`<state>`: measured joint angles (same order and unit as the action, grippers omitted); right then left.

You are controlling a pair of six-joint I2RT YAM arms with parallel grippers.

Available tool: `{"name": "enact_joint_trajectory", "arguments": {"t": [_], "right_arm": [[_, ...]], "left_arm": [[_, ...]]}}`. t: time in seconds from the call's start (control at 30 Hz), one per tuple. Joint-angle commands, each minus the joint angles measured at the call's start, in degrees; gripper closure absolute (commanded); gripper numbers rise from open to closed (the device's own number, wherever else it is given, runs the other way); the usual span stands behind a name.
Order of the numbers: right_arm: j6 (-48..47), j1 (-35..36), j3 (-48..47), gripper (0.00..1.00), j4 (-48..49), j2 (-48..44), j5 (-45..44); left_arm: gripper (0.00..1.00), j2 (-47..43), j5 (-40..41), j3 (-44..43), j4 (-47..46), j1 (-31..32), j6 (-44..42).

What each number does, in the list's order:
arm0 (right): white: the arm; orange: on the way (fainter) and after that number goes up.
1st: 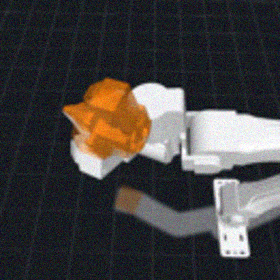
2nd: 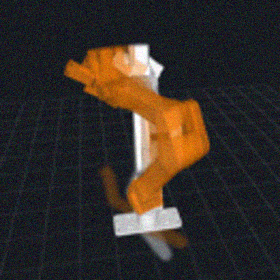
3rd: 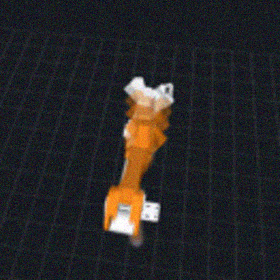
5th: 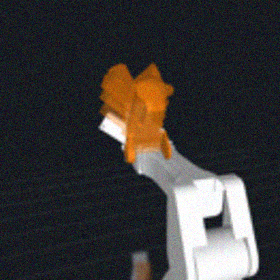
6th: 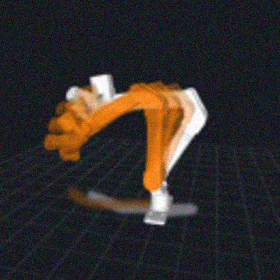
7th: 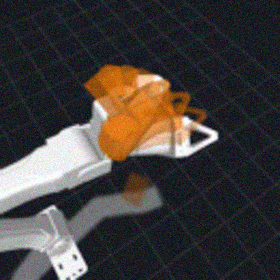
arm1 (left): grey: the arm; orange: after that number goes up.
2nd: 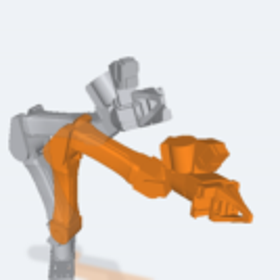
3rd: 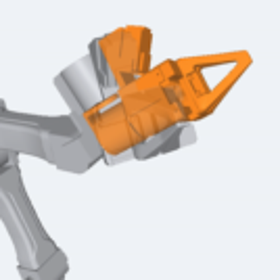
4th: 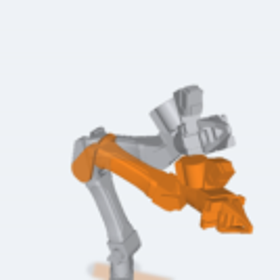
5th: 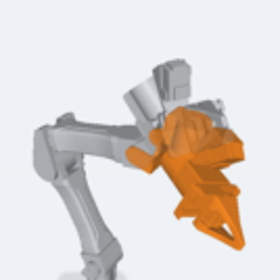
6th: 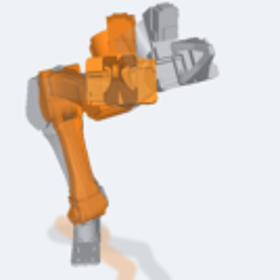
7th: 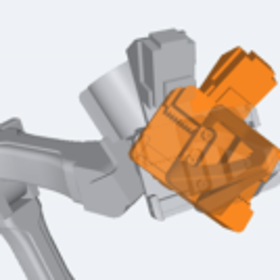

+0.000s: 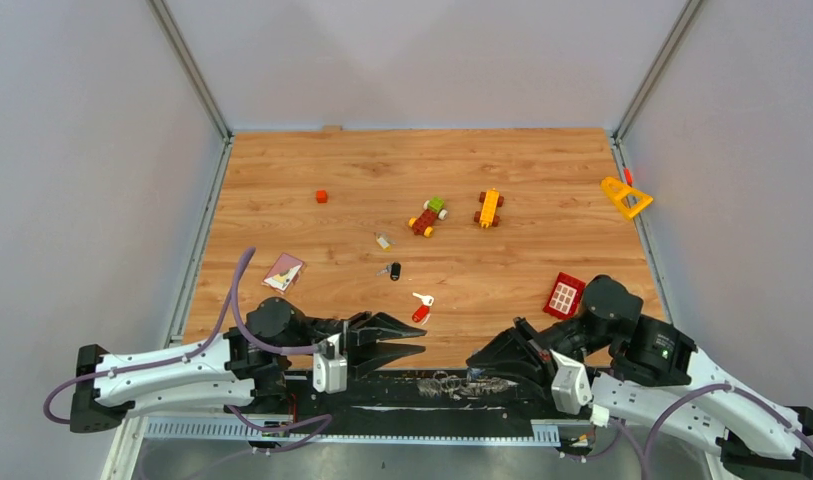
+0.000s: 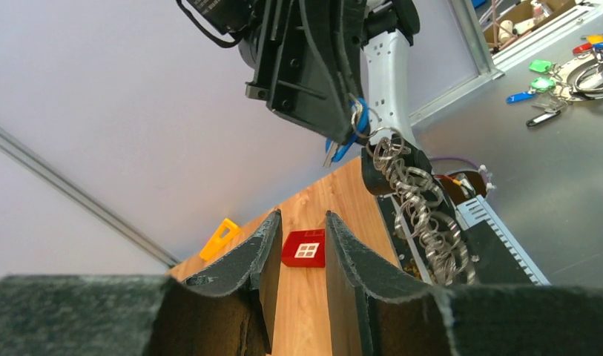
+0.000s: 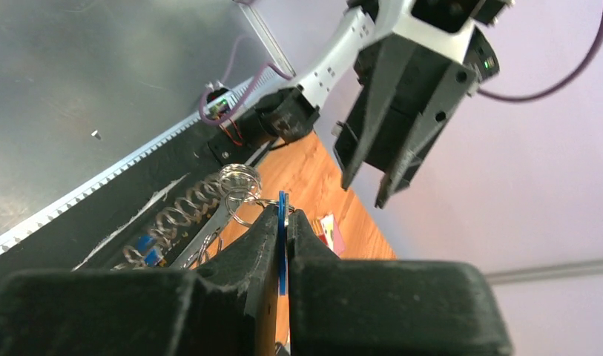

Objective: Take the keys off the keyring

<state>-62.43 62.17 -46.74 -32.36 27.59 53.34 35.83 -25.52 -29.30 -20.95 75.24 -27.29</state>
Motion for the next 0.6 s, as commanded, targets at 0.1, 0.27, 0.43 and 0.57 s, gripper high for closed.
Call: {"name": "enact_joint_trajectory", "arguments": {"t": [0.1, 0.27, 0.43, 0.57], "right_arm": [[10.23, -0.03, -3.53, 1.00, 4.78, 2.34, -10.65], [13.46, -0.03, -4.10, 1.00, 5.36, 3.32, -13.02], [17.85, -0.03, -4.91, 1.00, 5.86, 4.49, -16.30], [21.07, -0.05, -5.71, 1.00, 6.60, 5.46, -17.08]], "left_arm": [[0.65, -0.37, 1.64, 1.60, -5.61, 0.10, 2.29], [0.66, -0.95, 2.97, 3.31, -7.79, 0.08, 3.56], [0.66, -1.57, 3.86, 4.25, -8.62, 0.12, 4.32], [0.66, -0.53, 6.11, 6.67, -14.24, 0.11, 6.76]]}}
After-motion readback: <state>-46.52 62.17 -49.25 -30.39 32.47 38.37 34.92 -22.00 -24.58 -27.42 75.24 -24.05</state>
